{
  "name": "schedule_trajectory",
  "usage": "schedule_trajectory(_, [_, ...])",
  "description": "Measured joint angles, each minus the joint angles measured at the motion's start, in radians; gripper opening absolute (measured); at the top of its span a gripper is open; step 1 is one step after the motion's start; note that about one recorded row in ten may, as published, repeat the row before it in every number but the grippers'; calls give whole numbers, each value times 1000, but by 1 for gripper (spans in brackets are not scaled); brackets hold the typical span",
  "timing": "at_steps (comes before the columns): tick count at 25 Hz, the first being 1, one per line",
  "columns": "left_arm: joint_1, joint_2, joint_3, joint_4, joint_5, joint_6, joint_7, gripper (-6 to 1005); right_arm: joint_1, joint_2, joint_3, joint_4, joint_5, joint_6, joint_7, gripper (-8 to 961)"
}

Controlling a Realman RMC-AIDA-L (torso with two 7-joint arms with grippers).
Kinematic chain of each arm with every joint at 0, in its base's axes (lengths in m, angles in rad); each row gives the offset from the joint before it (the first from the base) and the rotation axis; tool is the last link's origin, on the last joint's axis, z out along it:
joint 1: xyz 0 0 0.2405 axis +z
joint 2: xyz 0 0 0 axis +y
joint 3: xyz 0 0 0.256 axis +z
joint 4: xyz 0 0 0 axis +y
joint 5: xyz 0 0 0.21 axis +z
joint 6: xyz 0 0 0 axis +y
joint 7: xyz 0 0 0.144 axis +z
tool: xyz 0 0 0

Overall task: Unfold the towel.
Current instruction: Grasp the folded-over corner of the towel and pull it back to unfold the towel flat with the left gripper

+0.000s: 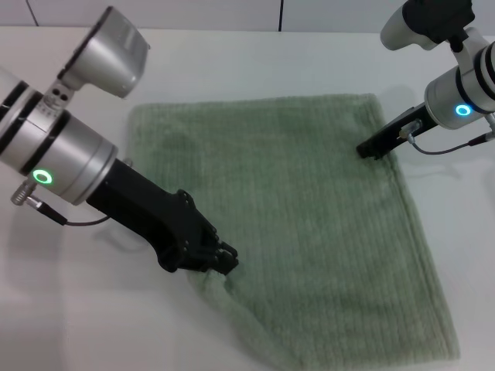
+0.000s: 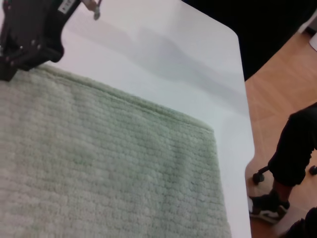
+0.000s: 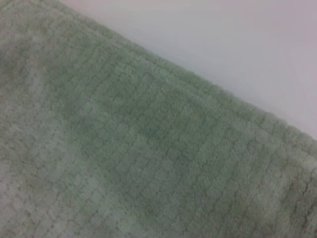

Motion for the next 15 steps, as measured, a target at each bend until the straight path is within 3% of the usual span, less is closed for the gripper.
schedule_trajectory(8, [-15, 21, -33, -38, 1, 13, -12, 112, 0, 1, -1, 0, -6, 0, 0, -1])
schedule_trajectory(15, [-8, 11, -62, -11, -4, 18, 21, 315, 0, 2, -1, 0, -6, 1, 0, -1])
